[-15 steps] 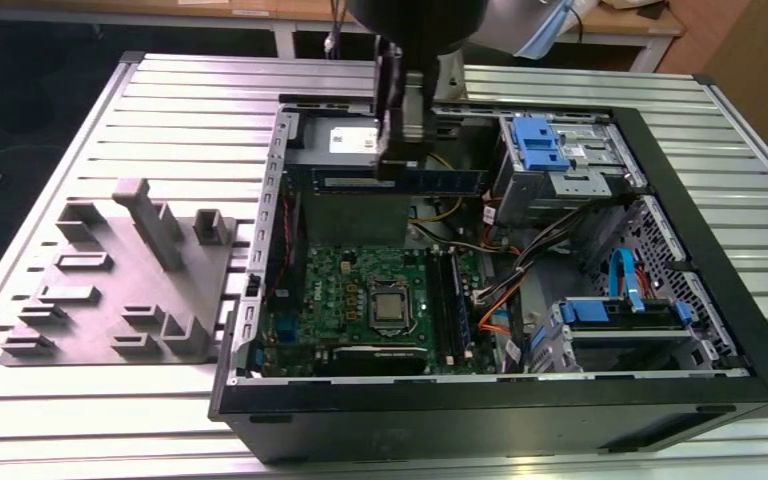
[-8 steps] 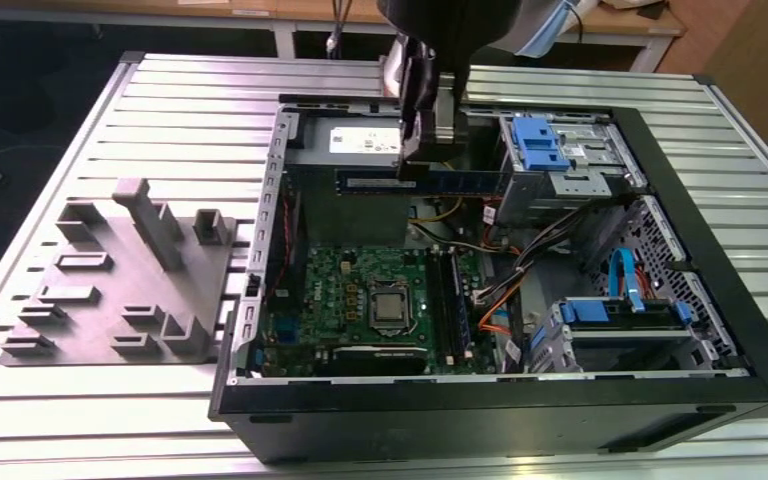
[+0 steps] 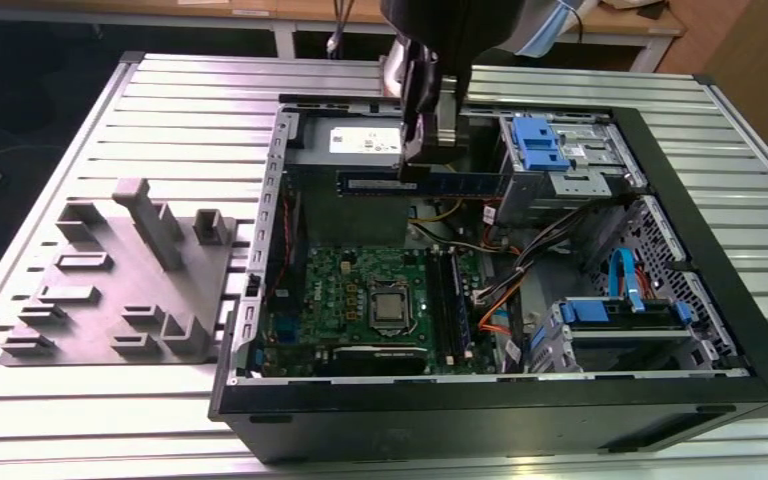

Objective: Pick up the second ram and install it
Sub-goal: 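Pick up the second ram and move it above second insertion slot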

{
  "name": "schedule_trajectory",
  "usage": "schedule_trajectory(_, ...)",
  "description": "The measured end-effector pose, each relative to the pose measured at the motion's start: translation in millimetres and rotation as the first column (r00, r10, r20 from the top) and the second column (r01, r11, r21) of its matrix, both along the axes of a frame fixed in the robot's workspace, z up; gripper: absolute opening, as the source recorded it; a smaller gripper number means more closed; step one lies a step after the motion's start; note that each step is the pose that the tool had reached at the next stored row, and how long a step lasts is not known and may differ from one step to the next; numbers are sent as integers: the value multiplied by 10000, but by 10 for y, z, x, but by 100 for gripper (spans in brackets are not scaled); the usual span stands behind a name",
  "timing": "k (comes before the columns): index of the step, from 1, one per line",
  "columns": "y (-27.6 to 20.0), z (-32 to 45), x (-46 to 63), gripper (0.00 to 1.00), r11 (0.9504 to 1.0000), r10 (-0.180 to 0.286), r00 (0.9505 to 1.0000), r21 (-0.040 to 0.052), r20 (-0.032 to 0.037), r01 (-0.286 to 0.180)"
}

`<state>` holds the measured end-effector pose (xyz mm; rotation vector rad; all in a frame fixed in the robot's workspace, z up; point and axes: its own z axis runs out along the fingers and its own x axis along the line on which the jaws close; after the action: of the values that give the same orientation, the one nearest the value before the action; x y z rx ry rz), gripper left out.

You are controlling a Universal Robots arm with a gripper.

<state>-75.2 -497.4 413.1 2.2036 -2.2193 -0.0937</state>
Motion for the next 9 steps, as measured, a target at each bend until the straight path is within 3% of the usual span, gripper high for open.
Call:
schedule_trajectory(3, 0, -28, 40, 8, 10000, 0, 9999, 2, -124, 0)
schedule_trajectory(9, 0, -106, 49, 8, 10000, -1, 9999, 0, -143, 1)
